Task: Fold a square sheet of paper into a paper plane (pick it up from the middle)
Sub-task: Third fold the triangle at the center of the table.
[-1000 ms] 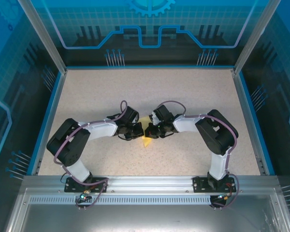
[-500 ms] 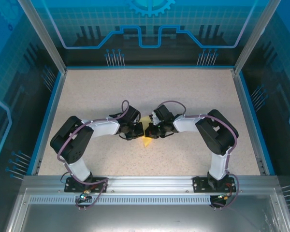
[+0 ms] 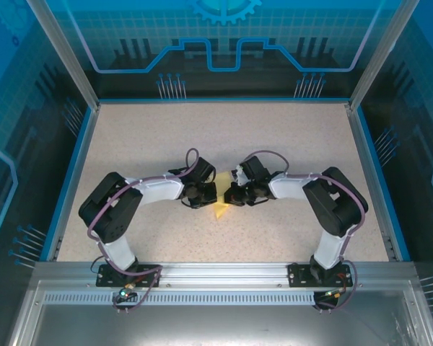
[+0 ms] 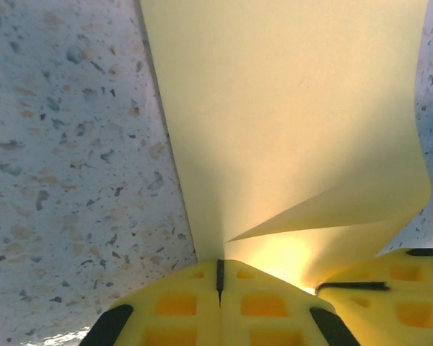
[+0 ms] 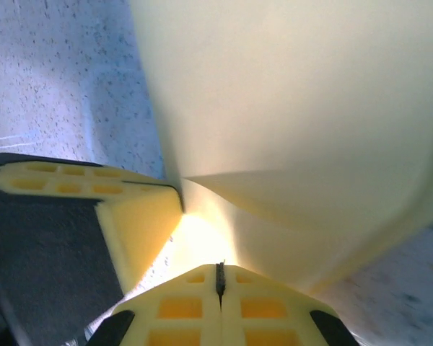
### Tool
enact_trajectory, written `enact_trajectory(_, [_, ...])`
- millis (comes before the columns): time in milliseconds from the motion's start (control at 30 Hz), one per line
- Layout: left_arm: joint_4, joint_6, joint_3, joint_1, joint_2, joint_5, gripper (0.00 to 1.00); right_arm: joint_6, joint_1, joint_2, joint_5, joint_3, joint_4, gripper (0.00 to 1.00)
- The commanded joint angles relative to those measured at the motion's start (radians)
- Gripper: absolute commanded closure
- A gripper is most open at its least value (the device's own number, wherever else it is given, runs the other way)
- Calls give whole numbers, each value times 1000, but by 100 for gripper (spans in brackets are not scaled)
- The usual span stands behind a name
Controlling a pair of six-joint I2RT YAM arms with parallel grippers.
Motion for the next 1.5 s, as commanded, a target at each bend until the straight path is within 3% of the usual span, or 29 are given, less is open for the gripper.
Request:
enact_trajectory(0, [-127, 1, -18, -1, 46, -100, 100, -27, -50, -16, -18, -46, 10, 100])
enact_trajectory(233, [-137, 5, -27, -6, 47, -107, 100, -59, -114, -44, 17, -12, -67, 100])
enact_trajectory(400, [-139, 8, -22, -14, 49, -112, 100, -68, -93, -134, 13, -7, -33, 100])
enact_trajectory(533, [-150, 1, -14, -18, 56, -123, 100, -77, -34, -69, 4, 40, -43, 100])
enact_trajectory(767, [-191, -11, -3, -20, 58, -150, 100, -63, -26, 60, -26, 106, -31, 100])
enact_trajectory(1033, [-211, -25, -14, -20, 81, -174, 100, -86, -125, 66, 15, 74, -47, 100])
enact_trajectory(1200, [-195, -28, -23, -22, 78, -165, 100, -119, -144, -1, 103, 66, -101, 100])
enact_trajectory(1367, [-198, -23, -17, -26, 72, -167, 100, -129, -83, -143, 117, 29, -61, 100])
enact_trajectory(1467, [-196, -24, -15, -30, 75, -167, 100, -121, -39, -153, 84, -7, -21, 100])
